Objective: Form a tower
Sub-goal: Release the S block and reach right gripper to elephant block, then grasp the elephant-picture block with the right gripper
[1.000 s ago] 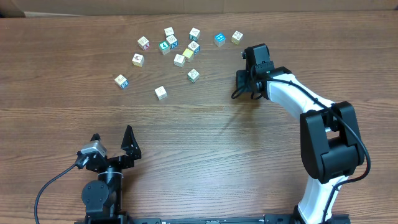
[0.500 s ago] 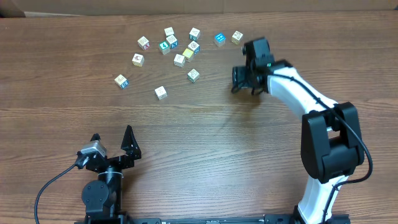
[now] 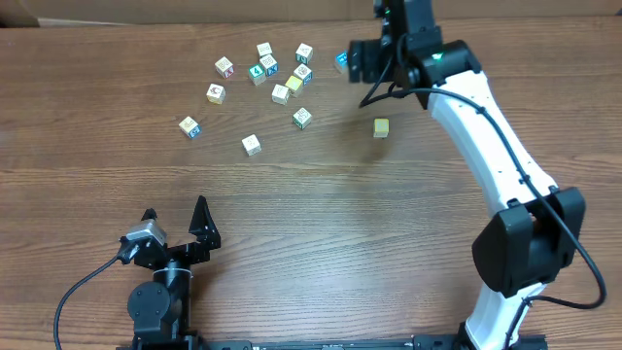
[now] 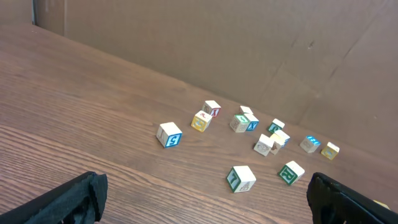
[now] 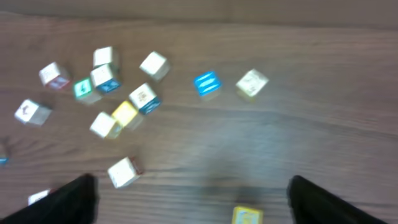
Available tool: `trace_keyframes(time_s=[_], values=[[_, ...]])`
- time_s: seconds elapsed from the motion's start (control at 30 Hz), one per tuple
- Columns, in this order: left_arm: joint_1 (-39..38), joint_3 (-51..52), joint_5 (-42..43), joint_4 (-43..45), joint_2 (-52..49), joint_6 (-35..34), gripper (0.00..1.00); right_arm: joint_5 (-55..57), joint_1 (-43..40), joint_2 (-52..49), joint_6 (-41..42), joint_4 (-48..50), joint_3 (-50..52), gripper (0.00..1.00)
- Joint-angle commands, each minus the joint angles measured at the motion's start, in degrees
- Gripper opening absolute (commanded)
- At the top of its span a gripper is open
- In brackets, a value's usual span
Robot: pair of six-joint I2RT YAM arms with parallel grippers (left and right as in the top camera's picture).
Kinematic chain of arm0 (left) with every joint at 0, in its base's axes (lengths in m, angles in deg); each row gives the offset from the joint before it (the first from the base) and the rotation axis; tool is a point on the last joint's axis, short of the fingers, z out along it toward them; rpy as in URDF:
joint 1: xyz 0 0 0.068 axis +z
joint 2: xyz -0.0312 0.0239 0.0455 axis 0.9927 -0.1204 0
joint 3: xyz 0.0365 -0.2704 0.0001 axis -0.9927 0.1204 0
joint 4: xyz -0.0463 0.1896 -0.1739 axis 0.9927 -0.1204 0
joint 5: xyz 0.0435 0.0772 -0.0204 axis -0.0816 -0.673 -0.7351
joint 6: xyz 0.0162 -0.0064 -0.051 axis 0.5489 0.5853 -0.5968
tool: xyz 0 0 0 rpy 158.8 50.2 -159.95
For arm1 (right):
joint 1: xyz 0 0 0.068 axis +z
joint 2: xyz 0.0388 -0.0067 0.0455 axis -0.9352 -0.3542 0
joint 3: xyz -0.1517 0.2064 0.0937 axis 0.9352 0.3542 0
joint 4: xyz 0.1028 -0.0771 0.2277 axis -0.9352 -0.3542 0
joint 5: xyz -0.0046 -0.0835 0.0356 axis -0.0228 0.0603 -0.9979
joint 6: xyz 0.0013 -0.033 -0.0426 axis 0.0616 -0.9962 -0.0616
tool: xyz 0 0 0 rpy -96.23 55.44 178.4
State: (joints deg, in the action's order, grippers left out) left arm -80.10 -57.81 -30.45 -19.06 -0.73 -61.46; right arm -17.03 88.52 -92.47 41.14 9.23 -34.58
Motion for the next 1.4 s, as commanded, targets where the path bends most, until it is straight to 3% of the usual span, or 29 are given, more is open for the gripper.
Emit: trace_keyframes(time_s=[0.0,0.17,0.27,0.47,0.63,1.1,1.2,1.37], values=[[-0.17,0.2,0.28,0.11,0.48,-0.37,1.0,-3.19,2.47,-3.41,-0.81,0.55,-0.26,1.0],[-0.17,0.2,0.28,0.11,0.48,-0.37,0.99,-6.45,4.26,-8.48,-0.83,2.93,-0.24,1.0],[-0.17,0.2,0.28,0.11,0.48,-0.37,0.99,-6.27,4.92,-12.55,-0.83,4.37,-0.2,0.88],[-0.17,0.2,0.28,0.11,0.48,-0.37,1.0,-6.27,6.49,-18.18,-2.43,7.17,-0.17,0.8],[-0.17,0.2,0.28,0.11,0.48,-0.37,0.99,-6.21,8.7,-20.28,-8.24,9.9,-0.04,0.81],[-0.17,0.2,0.28,0.11,0.48,-0.37,0.99,-1.29,10.4,-21.88,-8.37,13.92,0.02,0.75],[-0.17,0.2,0.28,0.11,0.48,-0.37,1.0,-1.31,10.4,-22.45,-8.37,15.06,0.02,0.71],[-0.17,0.2,0.28,0.11,0.48,-0.37,1.0,-1.97,10.4,-22.51,-8.35,14.99,0.02,0.56]])
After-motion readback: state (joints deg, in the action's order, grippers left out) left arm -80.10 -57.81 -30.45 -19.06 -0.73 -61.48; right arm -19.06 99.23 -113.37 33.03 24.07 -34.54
